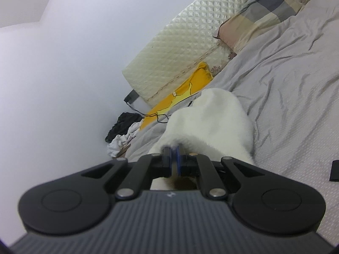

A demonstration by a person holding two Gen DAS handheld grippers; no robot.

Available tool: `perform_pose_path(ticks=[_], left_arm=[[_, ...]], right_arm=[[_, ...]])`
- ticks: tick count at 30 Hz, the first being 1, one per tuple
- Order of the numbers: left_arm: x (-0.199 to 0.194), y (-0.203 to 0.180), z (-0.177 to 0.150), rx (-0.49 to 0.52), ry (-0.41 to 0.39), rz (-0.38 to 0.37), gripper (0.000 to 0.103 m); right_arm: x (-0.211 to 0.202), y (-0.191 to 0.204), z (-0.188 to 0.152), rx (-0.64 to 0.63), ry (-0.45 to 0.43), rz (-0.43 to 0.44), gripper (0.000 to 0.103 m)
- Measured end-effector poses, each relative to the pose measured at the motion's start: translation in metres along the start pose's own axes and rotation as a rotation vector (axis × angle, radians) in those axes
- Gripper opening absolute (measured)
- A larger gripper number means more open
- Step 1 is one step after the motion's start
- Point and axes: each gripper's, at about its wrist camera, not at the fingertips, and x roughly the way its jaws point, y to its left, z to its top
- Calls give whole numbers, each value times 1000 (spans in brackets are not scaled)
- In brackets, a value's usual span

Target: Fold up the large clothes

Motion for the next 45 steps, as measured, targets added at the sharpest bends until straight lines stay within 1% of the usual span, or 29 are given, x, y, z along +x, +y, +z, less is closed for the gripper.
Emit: perform_pose_path(ticks=[1,2,4,6,8,13,15,16,18,19,20,21,22,24,26,27,29,32,36,38,41,44,45], left_arm=[[-1,4,1,-2,-7,6,27],[-3,8,2,-1,-22,20,22],[-13,21,5,-17,-50,33,18],[-26,33,8,-36,-71,21,17],[-48,49,10,-44,-107,18,16],[-103,94,22,-63,-176,-1,15],[-116,112,24,-91,-178,-29,15],[-118,120,26,-112,-167,-51,15],[-122,134,29,-159,-141,-105,15],[-117,140,32,-179,-128,-122,15],[-109,145,35,-205,-109,-159,15],[-96,152,39,-243,-84,-202,15],[-79,157,43,-282,-43,-226,15],[-47,160,51,-294,24,-255,15],[-23,161,58,-312,72,-276,15],[-11,159,58,-315,85,-286,15],[13,157,63,-320,103,-292,16],[41,161,65,-360,135,-329,16],[66,170,66,-412,119,-369,20],[68,176,65,-449,119,-394,21],[66,177,68,-475,114,-407,25],[58,171,70,-442,95,-395,27],[55,169,69,-435,95,-389,27]], right_arm=[[0,-1,1,1,-1,-5,7],[1,-1,1,1,-2,-8,7],[1,-1,1,-7,-1,-20,7],[0,0,0,-25,2,-31,7],[-1,2,-1,-41,12,-42,7],[-10,16,-4,-107,74,-43,7],[-14,25,-7,-162,119,-41,7],[-14,28,-10,-189,149,-45,7],[-9,29,-14,-203,194,-63,7],[-4,27,-17,-199,227,-73,7],[1,23,-18,-191,257,-80,7],[6,19,-20,-175,285,-93,7],[13,13,-22,-151,316,-110,7],[26,-1,-28,-99,370,-133,7],[40,-11,-36,-83,418,-188,7],[45,-14,-40,-88,434,-216,7],[53,-23,-43,-61,458,-235,7],[59,-29,-44,-24,454,-230,7],[57,-23,-40,-10,415,-171,9],[56,-19,-38,-20,398,-148,9],[56,-13,-37,-54,366,-141,10],[53,-4,-33,-95,341,-109,12],[50,1,-33,-116,329,-102,21]])
